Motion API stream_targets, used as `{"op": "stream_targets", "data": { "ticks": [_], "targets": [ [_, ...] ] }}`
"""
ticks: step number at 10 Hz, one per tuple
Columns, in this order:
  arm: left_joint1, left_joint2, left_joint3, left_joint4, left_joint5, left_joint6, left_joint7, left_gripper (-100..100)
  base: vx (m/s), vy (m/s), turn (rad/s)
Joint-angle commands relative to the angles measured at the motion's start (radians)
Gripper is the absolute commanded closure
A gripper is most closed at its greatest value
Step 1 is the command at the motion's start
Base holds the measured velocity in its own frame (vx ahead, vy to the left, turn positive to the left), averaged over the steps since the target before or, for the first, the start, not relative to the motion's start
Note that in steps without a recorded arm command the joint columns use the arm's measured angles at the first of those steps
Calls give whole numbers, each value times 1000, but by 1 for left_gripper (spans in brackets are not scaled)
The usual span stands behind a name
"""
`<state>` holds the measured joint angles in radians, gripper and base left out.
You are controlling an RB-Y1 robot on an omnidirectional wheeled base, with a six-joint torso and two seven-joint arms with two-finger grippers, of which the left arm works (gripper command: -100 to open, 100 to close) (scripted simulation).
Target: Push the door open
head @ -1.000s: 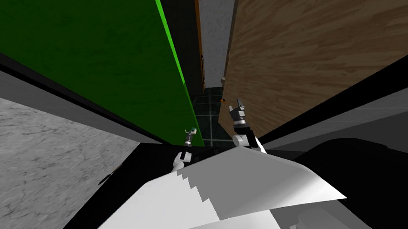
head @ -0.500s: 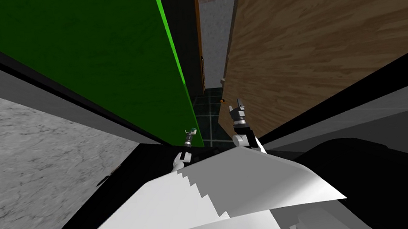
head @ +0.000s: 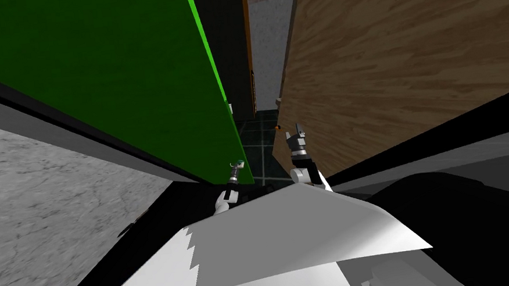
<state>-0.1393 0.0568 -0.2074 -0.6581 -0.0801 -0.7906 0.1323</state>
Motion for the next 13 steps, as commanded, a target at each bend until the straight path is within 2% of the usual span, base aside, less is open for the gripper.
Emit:
{"op": "stream_targets", "data": {
  "ticks": [1, 6, 7, 8, 9, 10, 13],
  "targets": [
    [-8, 15, 24, 0, 12, -8, -6, 100, 176, -103, 50],
    [-8, 27, 90, 5, 44, -4, -37, 100, 196, -136, 71],
    [-8, 27, 90, -14, 44, -4, -37, 100, 114, -98, 57],
    [-8, 27, 90, 5, 44, -4, -37, 100, 54, -37, -11],
    [-8, 27, 90, 5, 44, -4, -37, 100, 10, 4, -11],
    [-8, 27, 112, 6, 55, -3, -47, 100, 86, -79, 59],
    [-8, 26, 148, 9, 73, -1, -64, 100, 163, -142, 88]
  ]
}}
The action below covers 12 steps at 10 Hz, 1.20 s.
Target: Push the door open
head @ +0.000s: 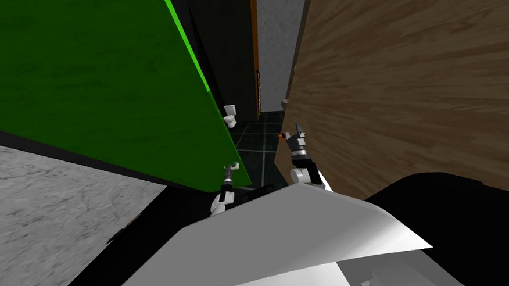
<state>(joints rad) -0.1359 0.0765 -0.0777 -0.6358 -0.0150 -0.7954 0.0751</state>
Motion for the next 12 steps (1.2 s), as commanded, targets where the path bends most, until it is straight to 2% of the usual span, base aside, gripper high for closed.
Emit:
{"op": "stream_targets", "data": {
  "ticks": [1, 2, 3, 10, 11, 12],
  "targets": [
    [-12, 5, 33, -13, 15, 5, -14, 100, 194, -149, 84],
    [-12, 5, 33, -13, 15, 5, -14, 100, 128, -96, 36],
    [-12, 1, 53, -12, 25, 6, -23, 100, 139, -103, 58],
    [-12, -20, 117, -7, 57, 10, -54, 100, 161, -113, 65],
    [-8, -12, 117, -5, 56, 8, -52, 100, 59, -30, 37],
    [-9, -2, 132, -8, 64, 8, -64, 100, 120, 0, 58]
  ]
}}
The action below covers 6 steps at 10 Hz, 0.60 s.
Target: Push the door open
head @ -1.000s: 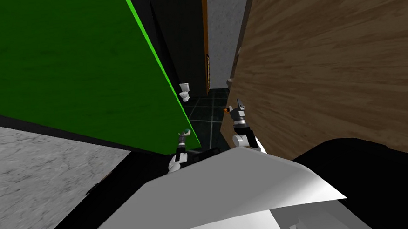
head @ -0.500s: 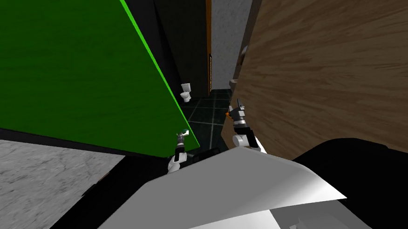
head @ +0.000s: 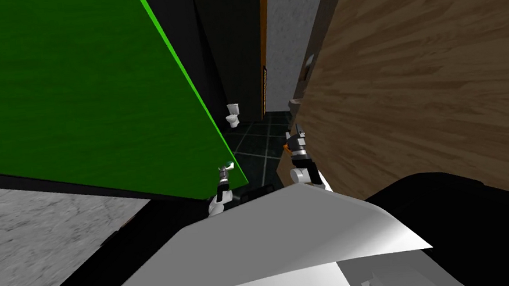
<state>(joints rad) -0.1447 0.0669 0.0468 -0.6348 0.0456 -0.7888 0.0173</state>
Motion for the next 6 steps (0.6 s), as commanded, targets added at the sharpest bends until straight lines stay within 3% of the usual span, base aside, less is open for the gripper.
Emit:
{"op": "stream_targets", "data": {
  "ticks": [1, 6],
  "targets": [
    [-1, 10, 13, -9, 6, 1, -11, 100, 195, -3, 68],
    [-3, 19, 60, -12, 29, -2, -54, 100, 224, -14, 76]
  ]
}}
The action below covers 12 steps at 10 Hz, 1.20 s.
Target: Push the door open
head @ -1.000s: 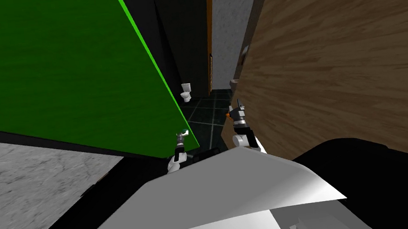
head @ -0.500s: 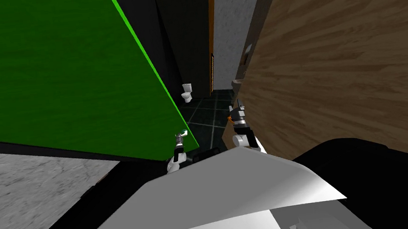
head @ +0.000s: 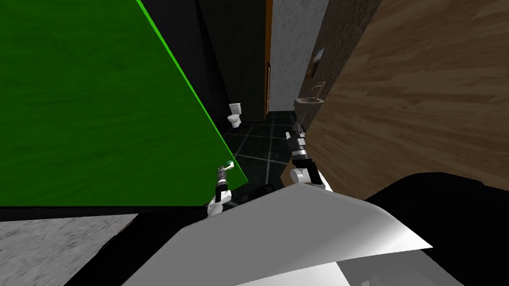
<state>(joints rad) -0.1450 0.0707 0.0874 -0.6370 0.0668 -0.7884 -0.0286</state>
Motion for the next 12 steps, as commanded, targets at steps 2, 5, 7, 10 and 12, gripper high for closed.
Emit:
{"op": "stream_targets", "data": {
  "ticks": [2, 5, 7, 10, 12],
  "targets": [
    [-3, 14, 38, -11, 18, -4, -26, 100, 200, -5, 40],
    [-4, 8, 64, -12, 30, -5, -50, 100, 194, -19, 83],
    [-5, -1, 84, -14, 40, -6, -69, 100, 149, -37, 93],
    [-6, -21, 114, -16, 55, -8, -96, 100, 186, -40, 87],
    [-6, -38, 132, -17, 64, -9, -113, 100, 203, -42, 88]
  ]
}}
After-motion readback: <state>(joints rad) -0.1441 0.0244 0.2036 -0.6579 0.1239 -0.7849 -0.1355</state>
